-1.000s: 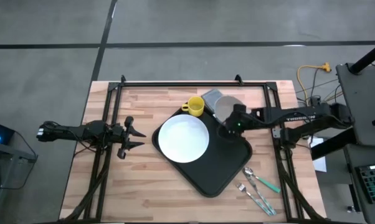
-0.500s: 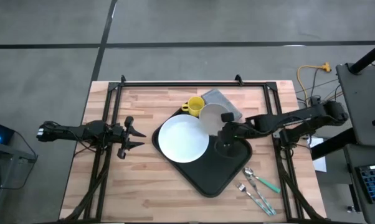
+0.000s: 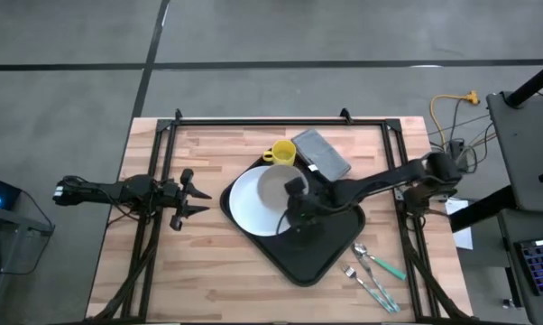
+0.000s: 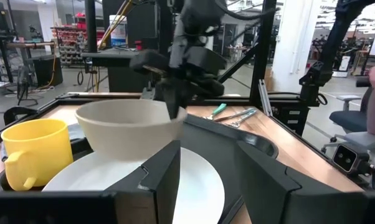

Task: Set up tray
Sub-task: Put the gray bowl on top of the white plate on the black serving tray

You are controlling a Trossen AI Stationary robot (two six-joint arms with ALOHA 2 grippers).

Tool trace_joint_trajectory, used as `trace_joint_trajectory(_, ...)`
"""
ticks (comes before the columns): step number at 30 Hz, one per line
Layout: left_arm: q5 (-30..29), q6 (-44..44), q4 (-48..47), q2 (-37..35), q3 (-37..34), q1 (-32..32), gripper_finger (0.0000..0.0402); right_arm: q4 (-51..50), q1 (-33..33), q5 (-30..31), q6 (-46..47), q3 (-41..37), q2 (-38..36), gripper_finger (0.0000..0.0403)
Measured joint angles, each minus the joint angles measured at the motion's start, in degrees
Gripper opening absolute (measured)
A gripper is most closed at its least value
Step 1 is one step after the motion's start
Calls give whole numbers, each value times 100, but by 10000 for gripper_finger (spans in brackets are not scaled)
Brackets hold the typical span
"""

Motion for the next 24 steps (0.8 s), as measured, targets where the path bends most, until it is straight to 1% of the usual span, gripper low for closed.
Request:
trace_joint_trajectory(3, 0, 0, 0, 0, 0, 1, 136, -12, 77, -13, -203, 270, 330, 8)
trace_joint_trajectory(7, 0, 0, -2, 0, 0, 0, 136, 11, 84, -13, -241, 574, 648, 8)
trace_joint_trajectory(11, 0, 0, -2, 2, 0, 1, 136, 78, 81, -10, -283, 669, 833, 8)
trace_joint_trajectory(20, 0, 0, -2, 63, 0, 1, 136, 280, 77, -20, -341, 657, 864, 9)
trace_joint_trajectory(24, 0, 0, -3, 93, 0, 1, 136, 503, 68, -218, -446, 655, 971, 9)
